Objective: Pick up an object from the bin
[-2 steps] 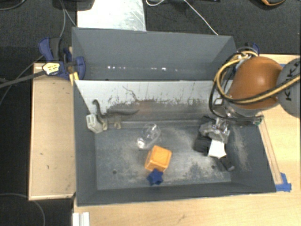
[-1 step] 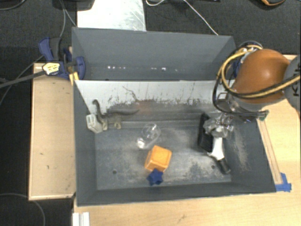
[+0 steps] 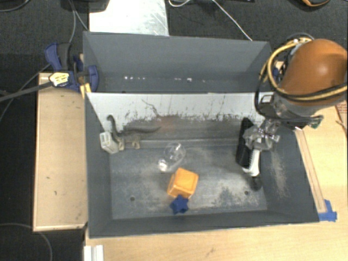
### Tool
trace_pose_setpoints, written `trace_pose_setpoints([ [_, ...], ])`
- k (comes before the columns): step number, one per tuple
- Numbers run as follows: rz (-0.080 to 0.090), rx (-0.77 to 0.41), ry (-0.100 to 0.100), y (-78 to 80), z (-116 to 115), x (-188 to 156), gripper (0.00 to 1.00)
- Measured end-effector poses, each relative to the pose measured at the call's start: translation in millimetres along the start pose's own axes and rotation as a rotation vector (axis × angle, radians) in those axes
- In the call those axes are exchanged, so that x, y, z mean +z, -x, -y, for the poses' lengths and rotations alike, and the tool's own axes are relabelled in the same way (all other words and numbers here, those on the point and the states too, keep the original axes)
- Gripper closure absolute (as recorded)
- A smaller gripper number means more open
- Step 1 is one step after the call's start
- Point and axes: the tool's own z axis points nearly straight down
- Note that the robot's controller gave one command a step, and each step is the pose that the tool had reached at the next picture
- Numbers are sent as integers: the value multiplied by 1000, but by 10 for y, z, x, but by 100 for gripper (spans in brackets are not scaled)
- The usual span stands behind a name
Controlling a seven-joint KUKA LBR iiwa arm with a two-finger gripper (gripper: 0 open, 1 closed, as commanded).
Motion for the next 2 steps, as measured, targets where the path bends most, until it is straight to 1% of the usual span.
trace_pose_setpoints([
  [1,2,0,4,-4,-21,398,100],
  [2,3,9,-4,12,12,-86,100],
])
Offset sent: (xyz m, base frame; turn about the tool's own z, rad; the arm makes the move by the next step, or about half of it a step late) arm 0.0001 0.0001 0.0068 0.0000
